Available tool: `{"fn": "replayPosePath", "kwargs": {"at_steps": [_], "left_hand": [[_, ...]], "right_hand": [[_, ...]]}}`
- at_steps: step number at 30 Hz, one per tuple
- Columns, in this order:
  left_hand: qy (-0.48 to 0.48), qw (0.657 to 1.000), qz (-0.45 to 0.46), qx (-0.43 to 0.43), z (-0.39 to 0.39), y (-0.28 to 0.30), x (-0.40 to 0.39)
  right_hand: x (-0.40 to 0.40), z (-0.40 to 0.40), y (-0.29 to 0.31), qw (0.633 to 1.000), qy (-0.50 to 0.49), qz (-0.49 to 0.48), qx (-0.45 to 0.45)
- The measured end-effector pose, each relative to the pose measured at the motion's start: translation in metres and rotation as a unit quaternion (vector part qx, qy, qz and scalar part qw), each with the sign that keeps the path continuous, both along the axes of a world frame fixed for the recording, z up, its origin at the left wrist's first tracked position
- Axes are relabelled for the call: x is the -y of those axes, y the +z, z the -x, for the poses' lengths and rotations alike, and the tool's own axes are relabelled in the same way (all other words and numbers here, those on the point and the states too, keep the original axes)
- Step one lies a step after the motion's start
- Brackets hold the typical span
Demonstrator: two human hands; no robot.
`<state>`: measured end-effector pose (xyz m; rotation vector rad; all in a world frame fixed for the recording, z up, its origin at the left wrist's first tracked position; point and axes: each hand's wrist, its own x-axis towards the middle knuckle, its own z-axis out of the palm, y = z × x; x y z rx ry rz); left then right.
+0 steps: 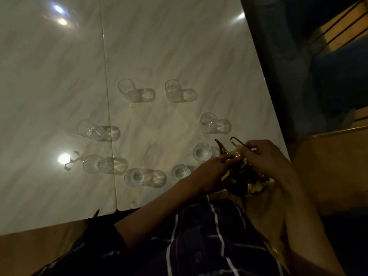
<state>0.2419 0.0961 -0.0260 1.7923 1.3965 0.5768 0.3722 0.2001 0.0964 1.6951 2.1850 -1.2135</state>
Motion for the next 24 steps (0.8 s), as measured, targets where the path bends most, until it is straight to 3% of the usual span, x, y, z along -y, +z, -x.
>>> {"fn": "replayPosePath", "kwargs": {"at_steps": [8, 24], "left_hand": [[0.039, 0.999, -0.014, 0.006, -0.001, 0.018, -0.042], [0.067, 0.998, 0.005, 0.010, 0.000, 0.028, -0.073]], "right_hand": [[-0.038, 0.010, 0.004, 0.999, 0.011, -0.052, -0.003], [-0.079, 0.022, 0.014, 0.997, 0.054, -0.044, 0.020]]}}
